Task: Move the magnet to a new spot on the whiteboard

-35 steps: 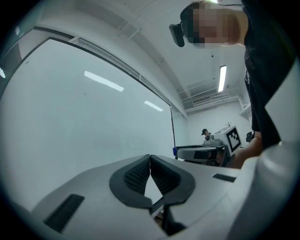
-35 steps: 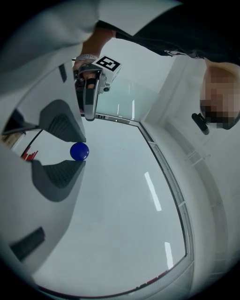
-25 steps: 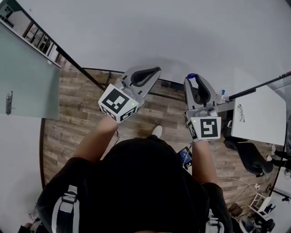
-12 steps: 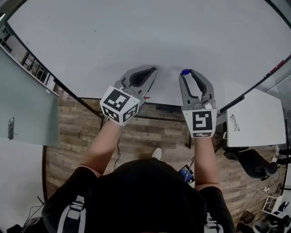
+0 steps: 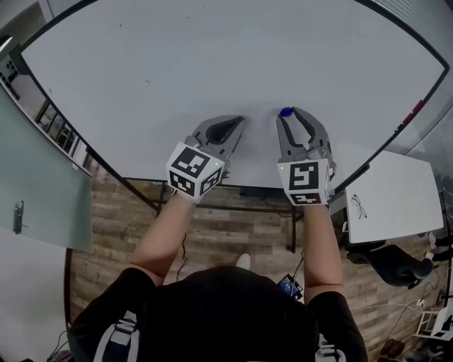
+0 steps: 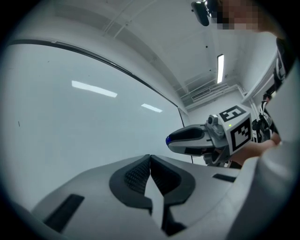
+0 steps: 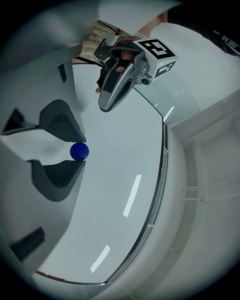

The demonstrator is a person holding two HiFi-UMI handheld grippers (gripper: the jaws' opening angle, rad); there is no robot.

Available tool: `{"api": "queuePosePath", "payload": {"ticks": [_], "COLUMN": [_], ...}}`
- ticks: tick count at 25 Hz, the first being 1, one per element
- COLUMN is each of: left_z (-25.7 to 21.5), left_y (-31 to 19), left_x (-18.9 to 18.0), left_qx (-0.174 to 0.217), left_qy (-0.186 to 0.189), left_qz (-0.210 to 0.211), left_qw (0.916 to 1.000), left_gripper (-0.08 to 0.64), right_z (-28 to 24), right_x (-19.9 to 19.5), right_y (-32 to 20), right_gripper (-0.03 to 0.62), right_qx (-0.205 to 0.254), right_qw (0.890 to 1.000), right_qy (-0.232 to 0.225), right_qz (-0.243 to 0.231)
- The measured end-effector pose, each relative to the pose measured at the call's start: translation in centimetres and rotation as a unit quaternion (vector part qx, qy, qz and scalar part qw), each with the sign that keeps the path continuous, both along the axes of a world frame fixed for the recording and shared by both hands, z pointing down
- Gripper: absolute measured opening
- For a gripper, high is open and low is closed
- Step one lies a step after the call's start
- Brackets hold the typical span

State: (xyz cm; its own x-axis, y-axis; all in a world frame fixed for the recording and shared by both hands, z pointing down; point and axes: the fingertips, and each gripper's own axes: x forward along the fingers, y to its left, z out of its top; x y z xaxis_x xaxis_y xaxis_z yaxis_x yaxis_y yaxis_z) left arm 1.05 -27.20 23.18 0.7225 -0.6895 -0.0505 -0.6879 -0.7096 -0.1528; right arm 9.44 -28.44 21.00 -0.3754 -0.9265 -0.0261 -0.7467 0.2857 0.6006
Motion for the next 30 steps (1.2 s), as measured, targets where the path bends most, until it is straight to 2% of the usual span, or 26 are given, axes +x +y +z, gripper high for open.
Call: {"api": "queuePosePath", "payload": {"ticks": [6, 12, 21, 30], "left_z": [-1.5, -4.4, -6.2, -6.2], "left_y": [-1.1, -2.1, -3.5, -4.5], "left_x": [0.7, 1.3, 1.7, 1.9], "left_qx": [0.008, 0.032, 0.046, 0.046], "left_qy": [-0.001, -0.002, -0.01, -0.007], "left_qz": [-0.005, -0.013, -0.025, -0.022], "left_qw": [1.0, 0.9994, 0.9986, 0.9987], "left_gripper": [0.005, 0.005, 0.005, 0.005], "right_z": [-1.2, -3.5, -4.5, -4.2], "right_x": [0.2, -0.3, 0.0, 0.1], "right_y": [-1.6, -2.8, -4.7, -6.4], "right_gripper": [0.118, 0.118, 0.118, 0.12], "right_qx": [0.009, 0.021, 0.0, -0.014], "right_qw": [0.999, 0.998, 0.997, 0.997], "right_qy": [0.031, 0.053, 0.073, 0.069], "right_qz": [0.019, 0.024, 0.035, 0.032]}}
